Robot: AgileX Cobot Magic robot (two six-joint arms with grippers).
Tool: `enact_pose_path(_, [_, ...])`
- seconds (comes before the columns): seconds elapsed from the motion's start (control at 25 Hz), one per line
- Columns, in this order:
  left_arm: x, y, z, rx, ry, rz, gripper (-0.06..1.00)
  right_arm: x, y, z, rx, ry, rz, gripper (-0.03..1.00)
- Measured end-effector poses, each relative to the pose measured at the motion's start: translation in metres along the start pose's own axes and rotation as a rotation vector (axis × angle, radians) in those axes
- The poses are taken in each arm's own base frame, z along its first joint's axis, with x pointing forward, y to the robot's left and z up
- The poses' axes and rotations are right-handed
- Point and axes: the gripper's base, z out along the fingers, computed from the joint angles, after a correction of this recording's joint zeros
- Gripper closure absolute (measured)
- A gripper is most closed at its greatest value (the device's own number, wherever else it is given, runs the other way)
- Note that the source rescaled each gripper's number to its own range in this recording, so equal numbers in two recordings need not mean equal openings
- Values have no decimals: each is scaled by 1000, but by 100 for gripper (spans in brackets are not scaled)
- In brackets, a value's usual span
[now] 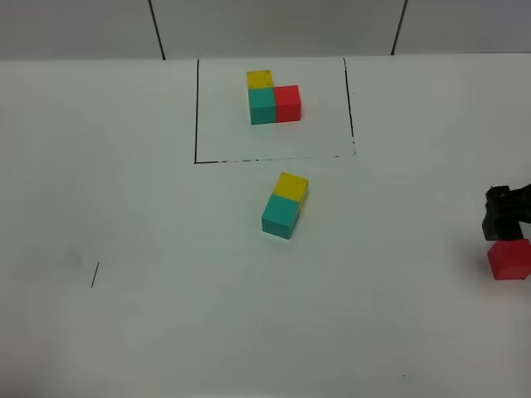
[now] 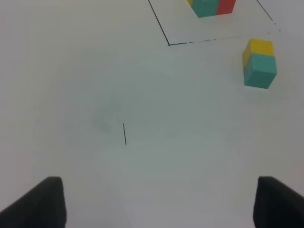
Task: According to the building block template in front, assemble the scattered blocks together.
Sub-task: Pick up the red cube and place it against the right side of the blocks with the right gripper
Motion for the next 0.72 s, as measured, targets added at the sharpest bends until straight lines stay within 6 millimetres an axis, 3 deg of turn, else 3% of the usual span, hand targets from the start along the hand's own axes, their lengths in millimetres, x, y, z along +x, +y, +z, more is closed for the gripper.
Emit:
enact_pose_path(0.2, [0, 0, 0, 0, 0, 0, 11, 4, -25, 11, -46, 8, 33, 0])
enact_pose_path(0.72, [0, 0, 0, 0, 0, 0, 11, 0, -35, 66, -40, 47, 19, 2])
